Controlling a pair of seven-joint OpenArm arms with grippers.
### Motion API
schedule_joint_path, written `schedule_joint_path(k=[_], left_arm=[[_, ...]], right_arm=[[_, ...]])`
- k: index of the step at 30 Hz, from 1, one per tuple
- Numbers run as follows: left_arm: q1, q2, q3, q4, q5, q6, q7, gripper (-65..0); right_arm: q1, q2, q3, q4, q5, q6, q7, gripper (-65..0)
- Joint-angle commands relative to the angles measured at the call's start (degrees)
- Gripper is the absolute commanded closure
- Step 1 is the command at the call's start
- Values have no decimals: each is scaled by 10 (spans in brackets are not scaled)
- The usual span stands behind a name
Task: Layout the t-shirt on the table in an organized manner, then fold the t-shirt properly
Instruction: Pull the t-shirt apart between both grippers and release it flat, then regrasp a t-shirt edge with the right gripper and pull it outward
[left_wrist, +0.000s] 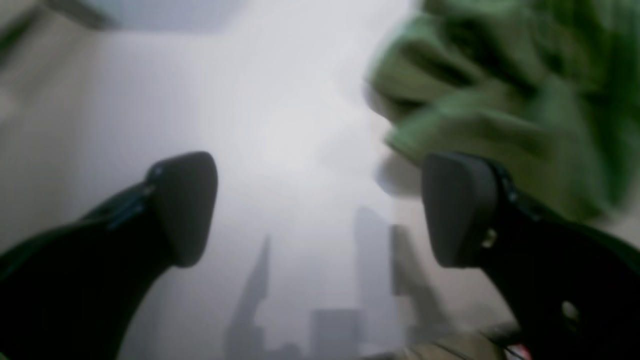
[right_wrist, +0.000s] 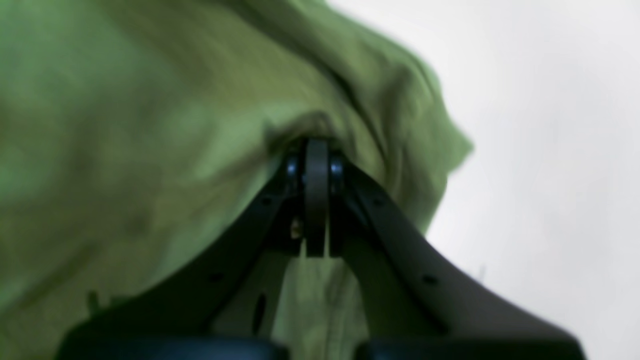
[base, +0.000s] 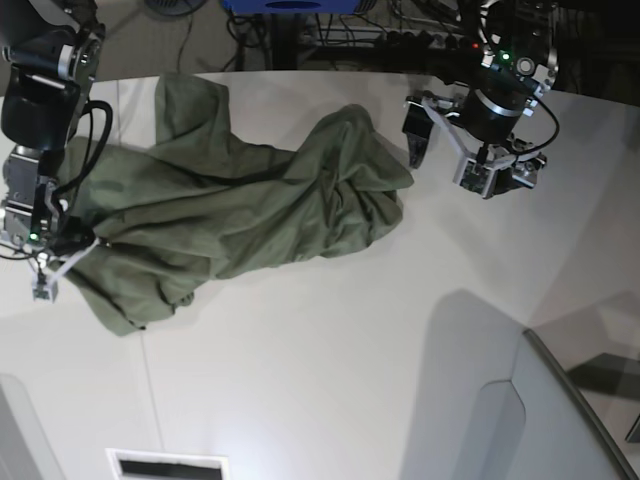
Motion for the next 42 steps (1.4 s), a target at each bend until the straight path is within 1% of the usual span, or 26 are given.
schedule_joint_path(k=[1, 3, 5, 6, 7, 10, 11, 13, 16, 19, 22, 23, 26, 28, 29, 30, 31, 33, 34, 36, 42], left_arm=[[-2, -10, -9, 10, -20, 5, -11, -517], [-1, -27, -13, 9, -42, 5, -11, -385], [6, -38, -13, 9, -46, 5, -11, -263], [9, -43, -13, 9, -47, 4, -13, -209], [11, -45, -11, 9, -50, 4, -13, -158], [14, -44, -12, 8, -50, 4, -11, -26], [15, -44, -11, 8, -50, 4, -11, 0], [15, -44, -7, 4, -50, 4, -11, 0], [15, -44, -6, -13, -50, 4, -11, 0], [17, -44, -5, -35, -48, 3, -11, 0], [27, -44, 19, -56, -45, 3, -14, 0], [27, -44, 31, -63, -45, 3, -14, 0], [34, -45, 58, -91, -45, 3, -18, 0], [35, -45, 72, -106, -45, 3, -37, 0], [36, -45, 75, -111, -45, 3, -50, 0], [38, -45, 75, -115, -45, 3, -63, 0], [38, -44, 75, -118, -45, 3, -70, 0], [38, -44, 74, -118, -45, 3, -70, 0], [36, -44, 74, -118, -45, 3, -70, 0], [34, -44, 74, -118, -45, 3, -70, 0], [27, -43, 74, -113, -50, 3, -69, 0]], right_arm=[[14, 10, 1, 12, 0, 0, 28, 0], [9, 11, 1, 42, 0, 0, 45, 0], [-13, 8, 1, 95, 0, 0, 39, 0], [-30, 5, 1, 136, 0, 0, 25, 0], [-49, -4, 1, 179, 0, 0, -4, 0], [-110, -51, 1, 311, 0, 5, -114, 0], [-130, -67, 1, 342, 0, 5, -133, 0], [-174, -98, 1, 390, 0, 5, -140, 0], [-216, -136, 5, 416, 1, 5, -140, 0], [-237, -156, 7, 414, 1, 5, -140, 0], [-265, -162, 4, 421, 2, 5, -140, 0], [-274, -162, 4, 428, 12, 5, -140, 0], [-304, -162, 1, 451, 78, 5, -143, -9], [-324, -162, 1, 467, 114, 4, -144, -18], [-333, -162, 1, 472, 125, 4, -145, -39], [-340, -162, 1, 475, 133, 4, -145, -75], [-342, -161, 0, 476, 135, 4, -153, -131], [-342, -159, -12, 474, 136, 4, -185, -212], [-342, -157, -21, 474, 136, 4, -197, -231], [-344, -156, -35, 474, 136, 4, -202, -222], [-344, -156, -65, 461, 135, 2, -206, -222]])
